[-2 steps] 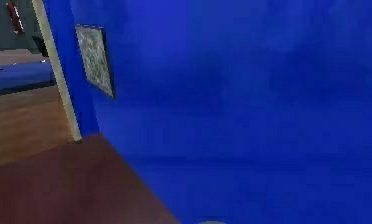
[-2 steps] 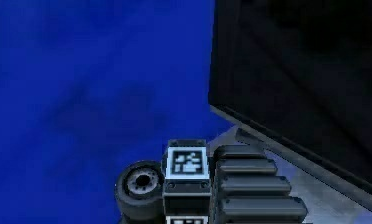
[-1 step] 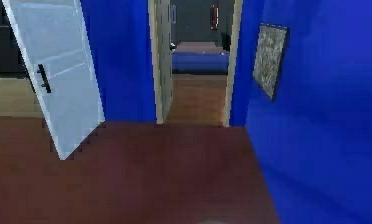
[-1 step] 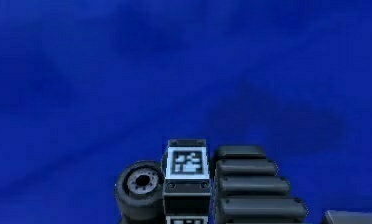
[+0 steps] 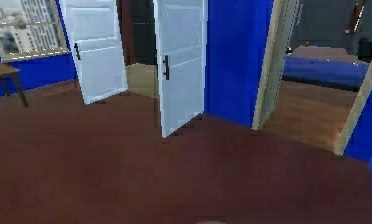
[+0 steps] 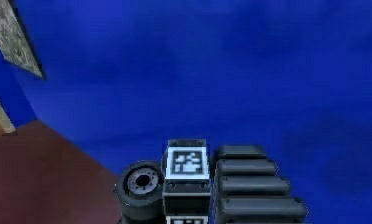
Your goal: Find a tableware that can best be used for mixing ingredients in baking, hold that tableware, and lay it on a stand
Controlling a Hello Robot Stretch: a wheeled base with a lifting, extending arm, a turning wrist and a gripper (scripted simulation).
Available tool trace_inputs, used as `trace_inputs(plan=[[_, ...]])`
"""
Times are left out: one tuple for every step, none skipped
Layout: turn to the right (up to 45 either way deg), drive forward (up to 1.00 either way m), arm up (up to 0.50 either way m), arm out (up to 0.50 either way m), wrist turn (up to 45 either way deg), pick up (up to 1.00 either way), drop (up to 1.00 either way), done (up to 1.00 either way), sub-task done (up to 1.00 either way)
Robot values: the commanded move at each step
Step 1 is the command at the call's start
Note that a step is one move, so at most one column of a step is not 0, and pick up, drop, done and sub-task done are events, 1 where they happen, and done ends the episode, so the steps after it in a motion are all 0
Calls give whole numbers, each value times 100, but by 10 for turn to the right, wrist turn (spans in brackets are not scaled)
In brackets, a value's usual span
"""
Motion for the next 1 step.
trace_inputs(plan=[[450, 0, 0, 0, 0, 0, 0, 0, 0]])
